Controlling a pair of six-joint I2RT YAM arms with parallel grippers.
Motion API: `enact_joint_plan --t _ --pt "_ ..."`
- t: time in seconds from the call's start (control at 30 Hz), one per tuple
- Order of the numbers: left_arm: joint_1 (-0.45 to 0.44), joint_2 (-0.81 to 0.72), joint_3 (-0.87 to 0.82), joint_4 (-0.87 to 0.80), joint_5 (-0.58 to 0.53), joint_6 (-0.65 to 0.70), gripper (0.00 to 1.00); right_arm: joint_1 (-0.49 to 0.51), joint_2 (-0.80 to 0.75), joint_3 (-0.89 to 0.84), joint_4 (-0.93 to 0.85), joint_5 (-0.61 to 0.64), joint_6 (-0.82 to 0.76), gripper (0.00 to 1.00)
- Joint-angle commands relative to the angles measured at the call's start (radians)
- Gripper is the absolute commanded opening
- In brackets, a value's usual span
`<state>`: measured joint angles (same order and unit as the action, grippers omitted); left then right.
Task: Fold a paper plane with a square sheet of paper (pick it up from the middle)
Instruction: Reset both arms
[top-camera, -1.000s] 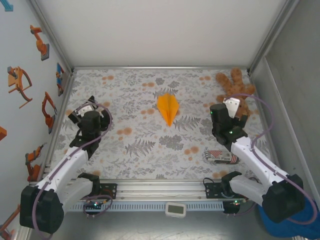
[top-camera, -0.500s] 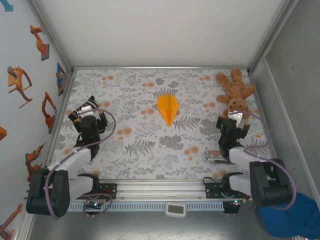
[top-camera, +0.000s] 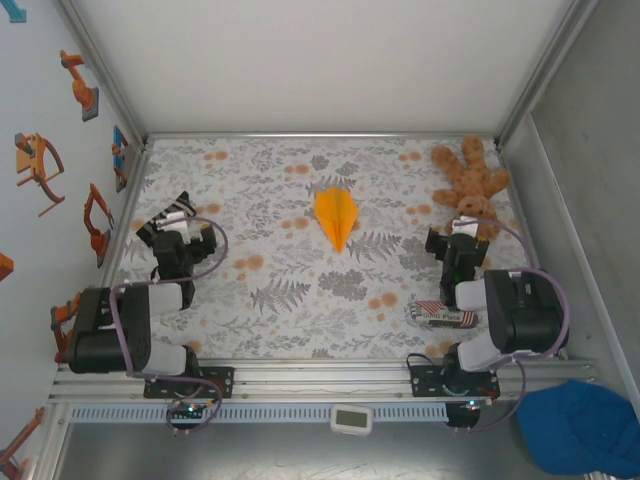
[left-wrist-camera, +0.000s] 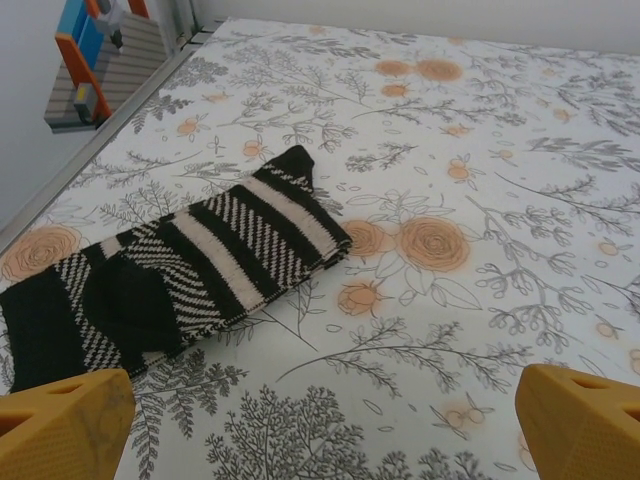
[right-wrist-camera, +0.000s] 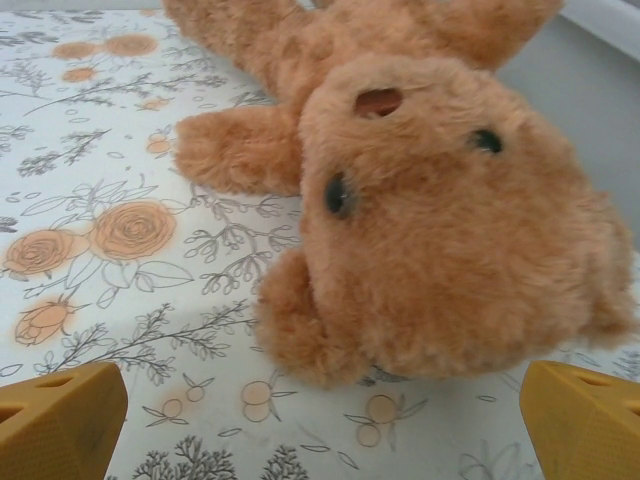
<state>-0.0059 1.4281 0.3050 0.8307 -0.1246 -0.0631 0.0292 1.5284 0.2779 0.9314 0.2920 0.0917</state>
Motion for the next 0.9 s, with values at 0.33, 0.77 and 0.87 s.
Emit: enact_joint_plan --t 0.33,0.77,0.87 --pt "-0.026 0.115 0.107 0.002 0.033 0.027 0.96 -0.031 0.014 0.089 -0.024 -0.055 0.01 0.99" --pt "-0.024 0.112 0.108 -0.005 0.039 0.027 0.96 -0.032 0.013 0.089 -0.024 -0.055 0.009 0.99" --pt "-0.021 0.114 0.109 -0.007 0.045 0.025 0.96 -0.031 0.013 0.089 -0.023 -0.055 0.009 0.99"
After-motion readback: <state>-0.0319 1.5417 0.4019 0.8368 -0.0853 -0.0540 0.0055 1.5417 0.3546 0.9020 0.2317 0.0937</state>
